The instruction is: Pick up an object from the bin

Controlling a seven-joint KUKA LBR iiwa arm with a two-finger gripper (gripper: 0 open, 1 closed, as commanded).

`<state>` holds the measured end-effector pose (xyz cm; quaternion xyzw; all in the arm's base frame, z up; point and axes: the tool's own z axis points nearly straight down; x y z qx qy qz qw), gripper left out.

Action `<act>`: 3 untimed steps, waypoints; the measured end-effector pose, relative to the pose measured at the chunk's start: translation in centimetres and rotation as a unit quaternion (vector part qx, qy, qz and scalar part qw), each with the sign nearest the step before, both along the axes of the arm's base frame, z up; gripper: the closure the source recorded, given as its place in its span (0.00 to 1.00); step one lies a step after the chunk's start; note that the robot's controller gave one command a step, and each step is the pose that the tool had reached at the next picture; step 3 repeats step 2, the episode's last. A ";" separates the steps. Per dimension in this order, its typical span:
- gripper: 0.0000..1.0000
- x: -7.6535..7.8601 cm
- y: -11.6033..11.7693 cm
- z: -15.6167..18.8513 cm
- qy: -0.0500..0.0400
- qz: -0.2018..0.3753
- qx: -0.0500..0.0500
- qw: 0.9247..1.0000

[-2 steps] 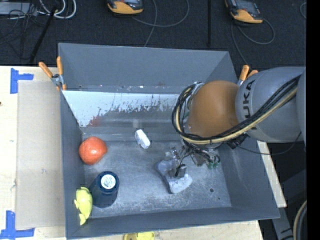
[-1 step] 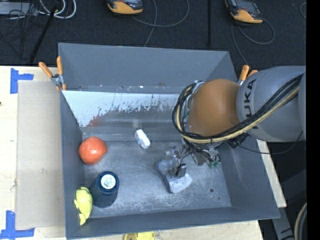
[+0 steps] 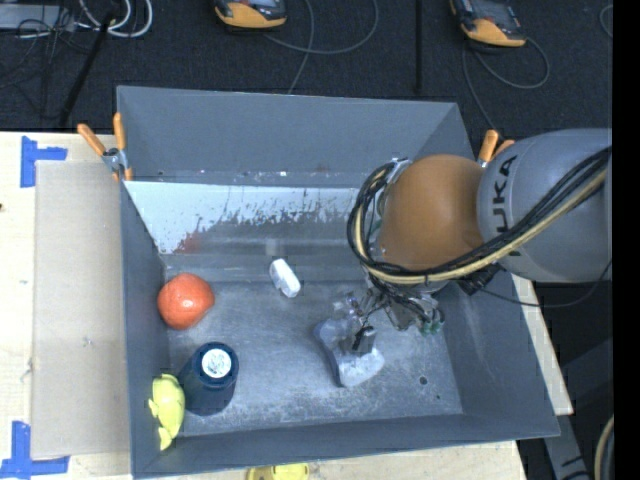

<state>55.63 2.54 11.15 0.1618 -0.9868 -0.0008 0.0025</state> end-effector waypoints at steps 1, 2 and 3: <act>1.00 -0.1 0.0 2.1 0.001 0.000 0.000 1.000; 1.00 0.2 0.1 3.7 -0.005 -0.001 0.000 1.000; 1.00 0.2 0.1 3.7 -0.005 -0.001 0.000 1.000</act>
Offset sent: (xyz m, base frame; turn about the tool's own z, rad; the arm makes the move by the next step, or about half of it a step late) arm 0.0000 -0.0002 0.0507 0.0000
